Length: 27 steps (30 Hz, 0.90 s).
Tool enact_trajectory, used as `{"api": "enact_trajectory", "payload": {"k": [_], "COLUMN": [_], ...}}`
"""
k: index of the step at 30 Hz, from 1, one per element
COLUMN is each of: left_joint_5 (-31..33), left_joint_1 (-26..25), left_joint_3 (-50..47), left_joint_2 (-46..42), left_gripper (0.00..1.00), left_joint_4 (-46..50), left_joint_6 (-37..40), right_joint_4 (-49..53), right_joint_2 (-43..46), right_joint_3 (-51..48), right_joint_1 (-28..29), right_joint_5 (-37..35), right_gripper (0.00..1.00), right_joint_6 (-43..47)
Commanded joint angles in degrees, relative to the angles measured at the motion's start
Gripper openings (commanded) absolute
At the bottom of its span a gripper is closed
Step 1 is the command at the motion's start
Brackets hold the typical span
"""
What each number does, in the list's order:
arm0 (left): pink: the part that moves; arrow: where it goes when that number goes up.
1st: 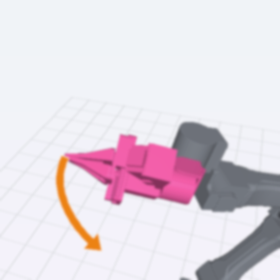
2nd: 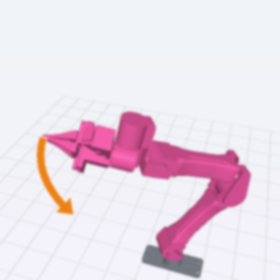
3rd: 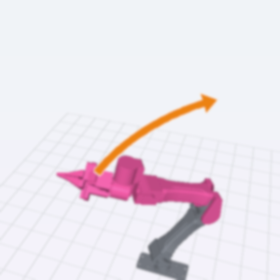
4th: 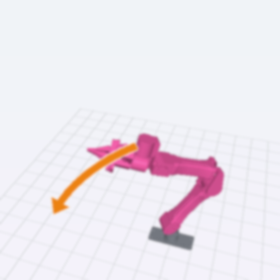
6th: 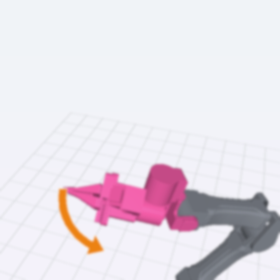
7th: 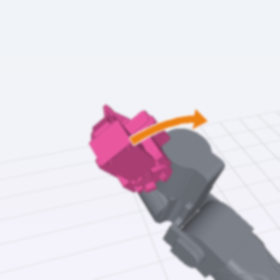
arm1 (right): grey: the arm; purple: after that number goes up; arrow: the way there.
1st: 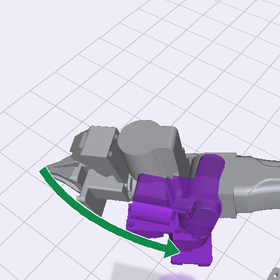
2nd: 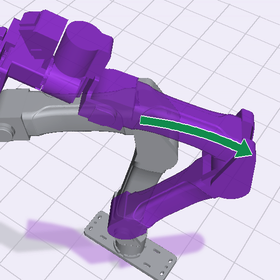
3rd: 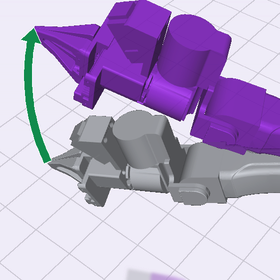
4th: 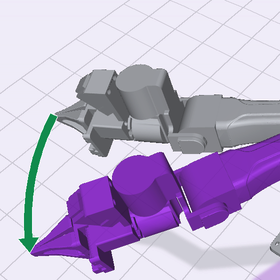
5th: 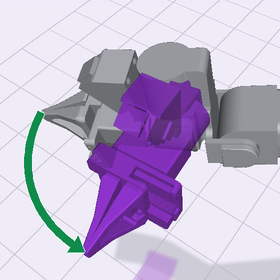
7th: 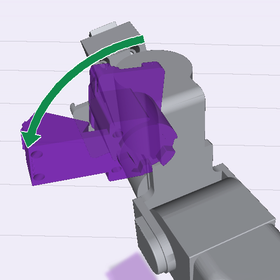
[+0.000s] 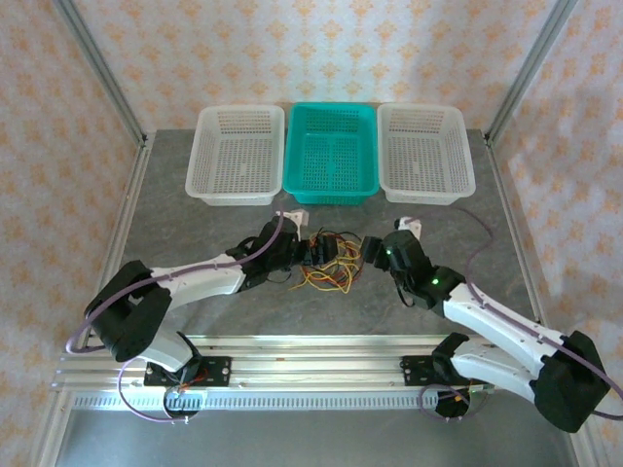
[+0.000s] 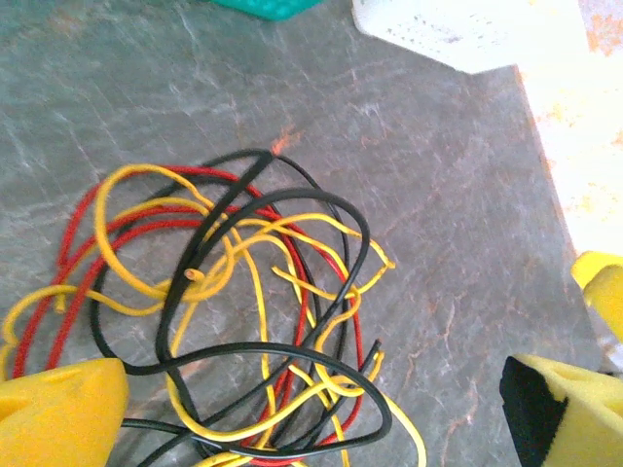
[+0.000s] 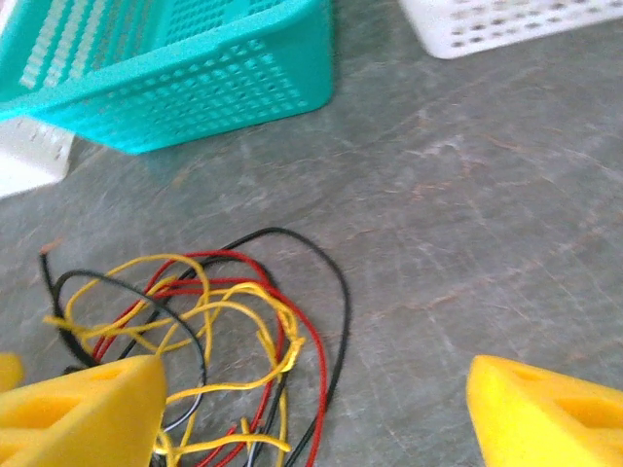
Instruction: Untangle the cables
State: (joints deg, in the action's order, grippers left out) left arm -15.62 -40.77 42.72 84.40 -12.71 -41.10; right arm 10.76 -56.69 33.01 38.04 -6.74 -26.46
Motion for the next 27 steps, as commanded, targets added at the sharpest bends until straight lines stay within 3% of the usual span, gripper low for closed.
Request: {"api": "enact_trajectory", "payload": {"k": [1, 5, 9, 16, 27], "left_joint_5": [7.86, 15.37, 19.19, 18.73, 15.80], "left_joint_1": [0.08, 0.09, 0.08, 0.08, 1.29], "left_joint_3": [1.08, 0.87, -0.53, -6.13, -13.66], "left_joint_2": [-4.96, -8.26, -10.46, -13.17, -16.16], "left_gripper": [0.99, 0.99, 0.99, 0.99, 0.99], "left_joint_4": [2.60, 7.42, 9.01, 2.68, -4.48], "left_joint_6": [3.97, 6.17, 5.91, 1.14, -4.60], "right_joint_4": [0.23, 0.38, 0.70, 2.14, 5.79], "right_joint_2": [-2.70, -6.67, -12.67, -24.82, -37.53], "right_joint_3": [3.49, 6.41, 11.18, 20.25, 29.68], "right_joint_1": [-0.16, -0.18, -0.83, -2.01, -2.27], "right_joint_5": [5.53, 8.36, 13.04, 15.13, 15.13], "right_gripper": [0.82, 0.81, 0.71, 0.55, 0.48], "right_joint_6": [9.29, 14.47, 18.88, 23.30, 28.08]}}
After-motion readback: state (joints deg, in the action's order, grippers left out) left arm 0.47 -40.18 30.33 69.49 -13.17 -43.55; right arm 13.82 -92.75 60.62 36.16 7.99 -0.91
